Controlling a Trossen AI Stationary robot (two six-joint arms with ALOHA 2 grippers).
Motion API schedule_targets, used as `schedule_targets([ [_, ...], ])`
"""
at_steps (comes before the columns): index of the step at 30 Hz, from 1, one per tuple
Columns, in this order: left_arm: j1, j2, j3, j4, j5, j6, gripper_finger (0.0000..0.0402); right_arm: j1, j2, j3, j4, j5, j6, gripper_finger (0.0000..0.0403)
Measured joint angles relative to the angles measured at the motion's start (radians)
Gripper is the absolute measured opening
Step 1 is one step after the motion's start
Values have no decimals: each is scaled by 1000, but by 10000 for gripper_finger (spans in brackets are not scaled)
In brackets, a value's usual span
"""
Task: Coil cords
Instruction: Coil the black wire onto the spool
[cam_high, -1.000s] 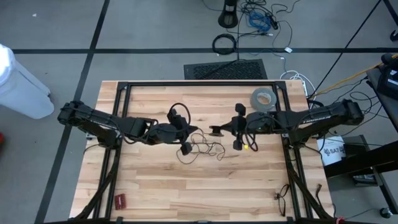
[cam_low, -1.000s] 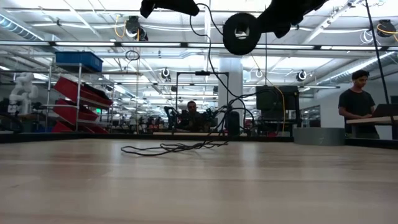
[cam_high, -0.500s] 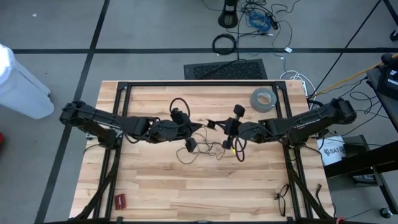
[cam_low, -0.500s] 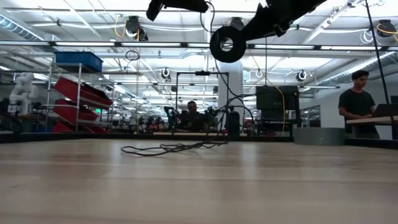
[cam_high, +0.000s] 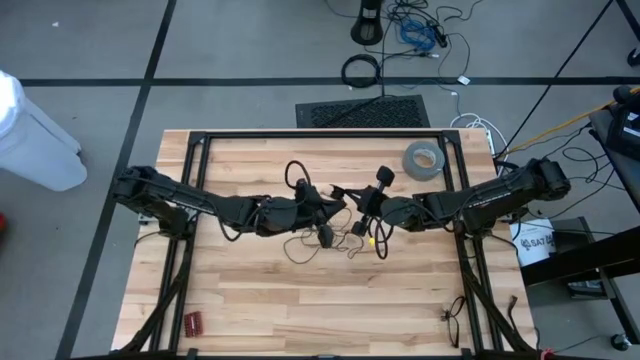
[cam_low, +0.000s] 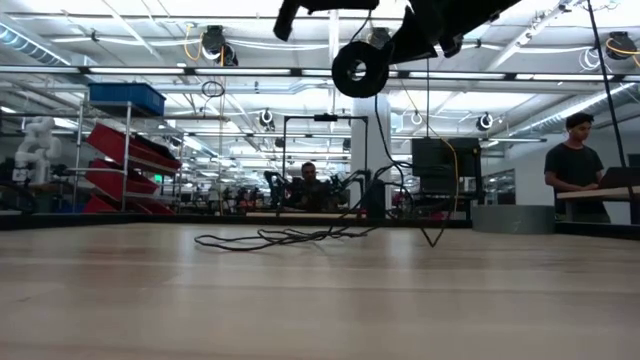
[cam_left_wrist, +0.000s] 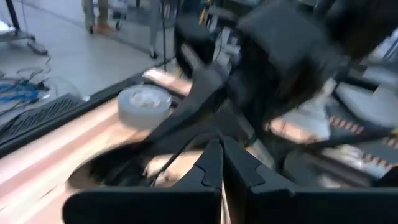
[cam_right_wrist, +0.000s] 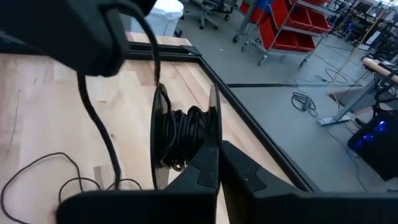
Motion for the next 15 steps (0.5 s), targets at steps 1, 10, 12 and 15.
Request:
schedule_targets([
  [1,0,7,0,23,0,2,2,0,0,0,0,0,1,0],
  [10,-9,65,0,43,4,-2,2,0,-5,0,-1,-33,9,0],
  [12,-14,76,0,42,5,-3,3,0,-5,0,-1,-33,9,0],
  [15,-21,87,0,41,5,-3,13,0,-10,0,-7,-46,10,0],
])
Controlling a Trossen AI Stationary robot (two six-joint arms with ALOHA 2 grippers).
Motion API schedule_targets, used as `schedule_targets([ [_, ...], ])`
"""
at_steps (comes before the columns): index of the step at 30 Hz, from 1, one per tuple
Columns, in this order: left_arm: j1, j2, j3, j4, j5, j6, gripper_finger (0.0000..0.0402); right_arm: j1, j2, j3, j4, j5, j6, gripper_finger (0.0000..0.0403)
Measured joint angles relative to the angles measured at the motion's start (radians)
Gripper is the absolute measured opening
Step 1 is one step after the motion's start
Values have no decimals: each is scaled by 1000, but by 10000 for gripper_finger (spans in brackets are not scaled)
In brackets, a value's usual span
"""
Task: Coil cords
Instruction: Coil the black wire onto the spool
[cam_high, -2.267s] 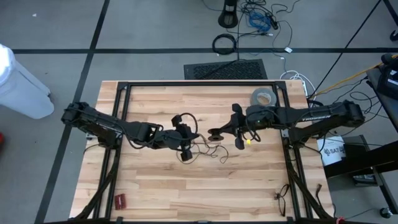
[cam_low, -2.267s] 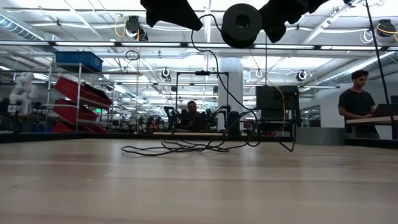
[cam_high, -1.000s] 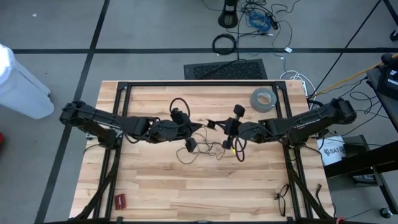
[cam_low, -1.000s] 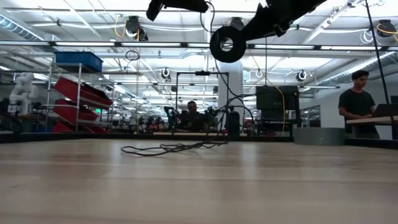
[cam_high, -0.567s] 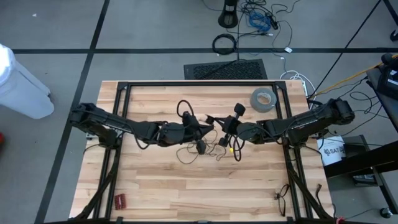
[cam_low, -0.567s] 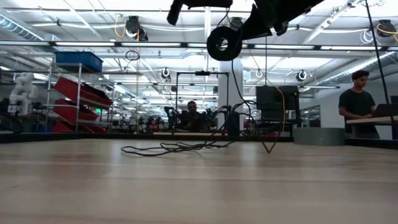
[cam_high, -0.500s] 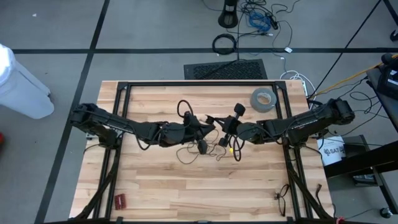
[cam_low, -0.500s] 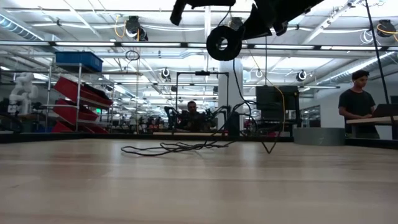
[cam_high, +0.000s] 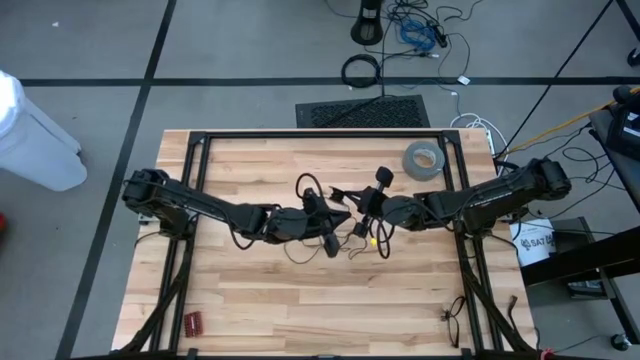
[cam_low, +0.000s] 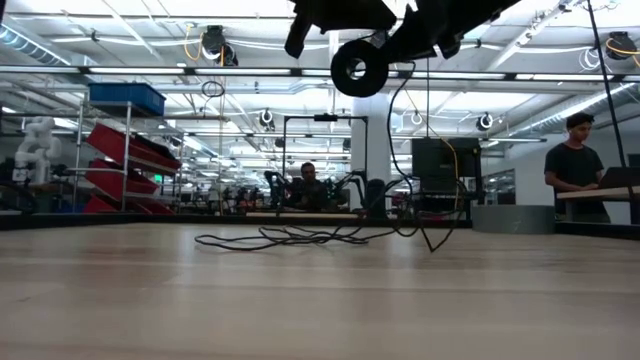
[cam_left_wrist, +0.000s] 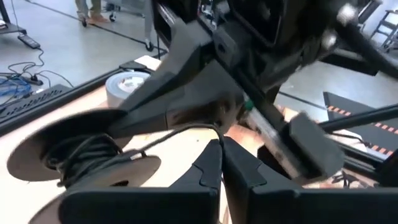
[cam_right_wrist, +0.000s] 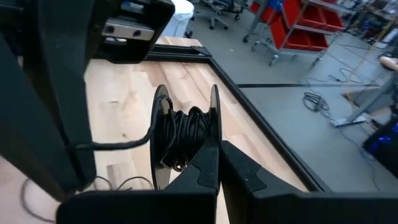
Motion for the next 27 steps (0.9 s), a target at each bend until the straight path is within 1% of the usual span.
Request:
schedule_targets([
  [3,-6,0,0,4,-1,-1,37,0,-4,0,-4,-18,10,0],
  [6,-13,0,0,7,-24,-1,73,0,-7,0,-3,-39,11,0],
  [11,-20,0,0,15,-30,-2,140,0,-7,0,-4,-68,13,0],
  [15,-35,-1,0,44,-37,-1,176,0,-13,0,-12,-92,15,0],
  [19,-60,-5,0,96,-37,17,188,0,-38,0,-30,-95,15,0],
  [23,-93,-17,0,156,-36,67,189,0,-75,0,-43,-95,22,0],
  [27,-136,-34,0,163,-37,115,189,0,-116,0,-63,-116,26,0],
])
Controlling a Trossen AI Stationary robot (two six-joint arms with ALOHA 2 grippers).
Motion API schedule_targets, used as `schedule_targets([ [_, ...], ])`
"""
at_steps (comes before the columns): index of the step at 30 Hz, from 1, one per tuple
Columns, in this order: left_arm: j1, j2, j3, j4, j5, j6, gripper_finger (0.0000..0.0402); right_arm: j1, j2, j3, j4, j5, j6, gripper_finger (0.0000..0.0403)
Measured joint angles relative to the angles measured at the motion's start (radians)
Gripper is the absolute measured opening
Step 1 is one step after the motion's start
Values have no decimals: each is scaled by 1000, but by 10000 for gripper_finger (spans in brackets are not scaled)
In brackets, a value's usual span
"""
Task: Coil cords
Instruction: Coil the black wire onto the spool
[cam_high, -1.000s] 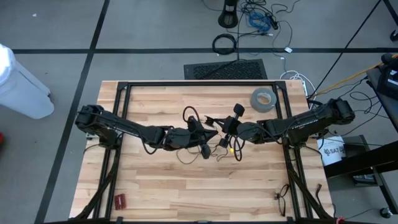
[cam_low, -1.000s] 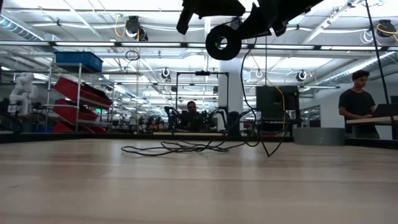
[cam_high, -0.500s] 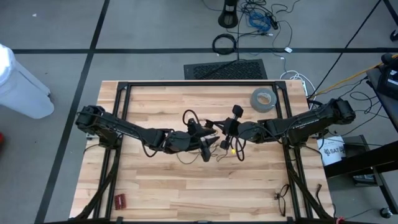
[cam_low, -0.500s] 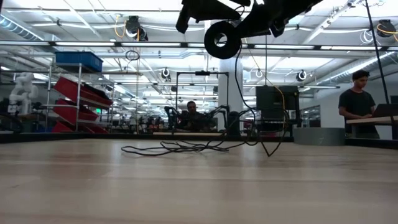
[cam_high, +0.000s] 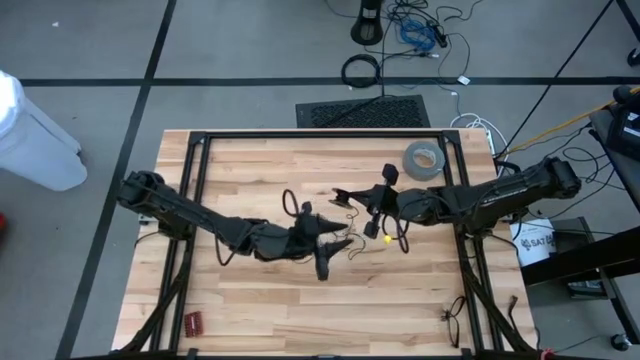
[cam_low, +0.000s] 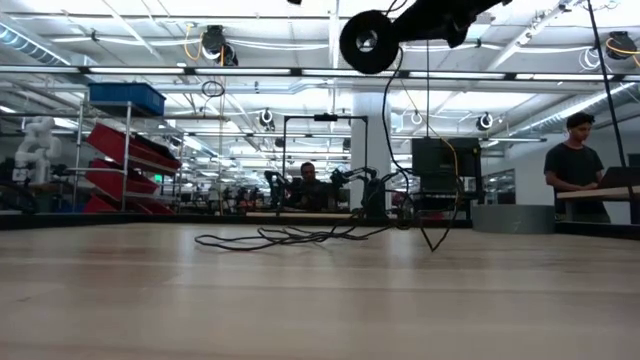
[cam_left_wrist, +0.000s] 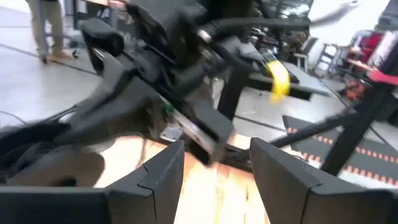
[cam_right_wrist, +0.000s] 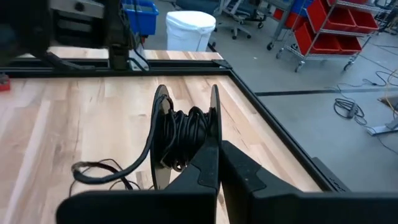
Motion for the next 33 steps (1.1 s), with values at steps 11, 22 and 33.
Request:
schedule_targets([
  [11,-116,10,-36,-80,-152,43,189,25,-116,0,-41,-62,2,0],
  [22,-82,243,-56,212,-304,-56,189,39,-167,0,-42,-136,43,0],
  [33,-190,241,-54,320,-358,78,189,78,-198,0,-44,-163,79,0],
])
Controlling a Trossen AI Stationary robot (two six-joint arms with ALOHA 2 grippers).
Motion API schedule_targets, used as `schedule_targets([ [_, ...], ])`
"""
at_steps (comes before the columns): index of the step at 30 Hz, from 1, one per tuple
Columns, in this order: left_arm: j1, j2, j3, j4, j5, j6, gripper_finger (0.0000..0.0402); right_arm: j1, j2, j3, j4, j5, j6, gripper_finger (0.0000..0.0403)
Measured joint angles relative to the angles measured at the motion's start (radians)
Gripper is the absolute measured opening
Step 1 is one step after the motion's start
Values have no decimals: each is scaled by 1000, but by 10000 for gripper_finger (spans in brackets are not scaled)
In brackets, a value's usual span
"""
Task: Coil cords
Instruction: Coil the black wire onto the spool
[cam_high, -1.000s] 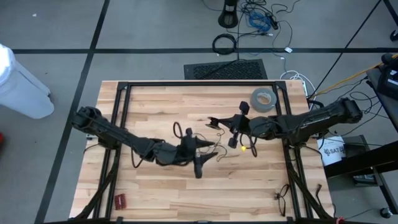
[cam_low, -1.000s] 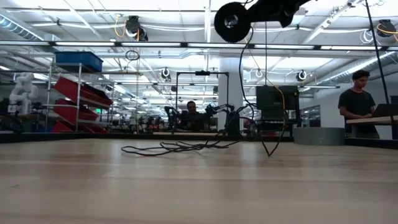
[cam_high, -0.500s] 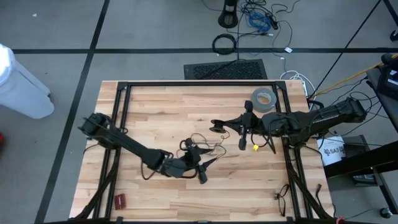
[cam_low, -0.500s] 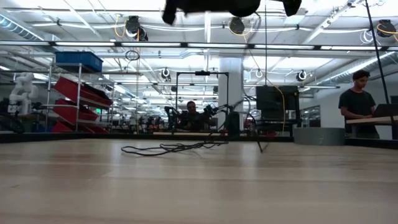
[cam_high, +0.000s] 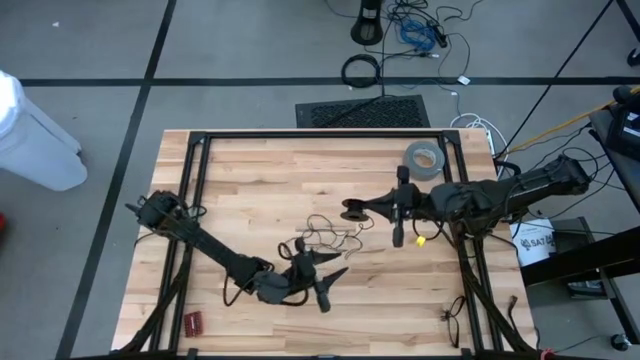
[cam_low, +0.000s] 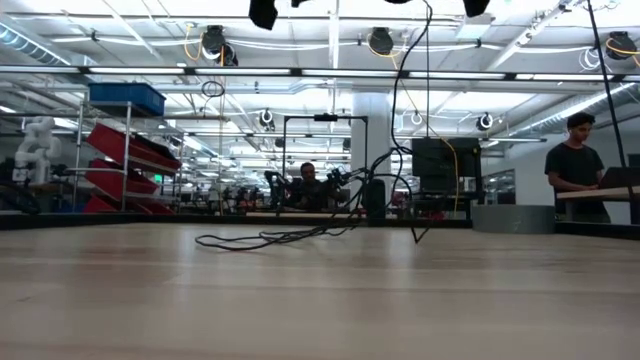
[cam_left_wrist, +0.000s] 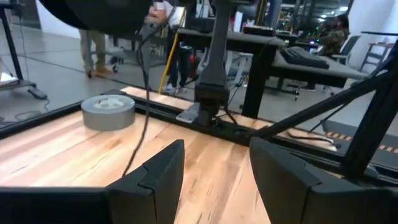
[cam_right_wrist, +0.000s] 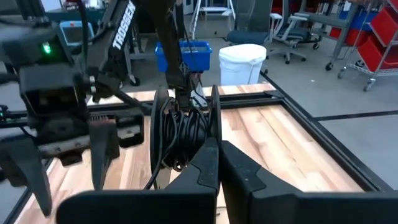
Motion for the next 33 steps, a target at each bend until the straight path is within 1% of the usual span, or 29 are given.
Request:
schedule_targets([
  [5,40,1,0,-13,8,17,189,-1,-12,0,5,-20,-4,0],
  [9,90,1,0,-9,75,58,189,-1,-14,0,5,-26,-9,0],
  [13,137,4,-1,-39,98,80,189,-1,-18,0,4,-74,-24,0],
  [15,156,4,-3,-38,125,95,189,-1,-23,0,4,-77,-25,0],
  [17,170,4,-3,-35,182,95,189,-1,-31,0,3,-88,-26,0],
  [20,187,4,-3,-35,300,96,189,-1,-39,0,4,-101,-26,0],
  [22,190,4,-3,-33,343,97,189,-1,-43,0,4,-102,-26,0],
  [26,189,4,-3,-34,346,103,189,-1,-44,0,4,-102,-26,0],
  [28,190,4,-3,-36,347,104,182,-1,-44,0,4,-102,-26,0],
  [33,196,4,-3,-43,347,102,140,-1,-44,0,4,-101,-32,0],
])
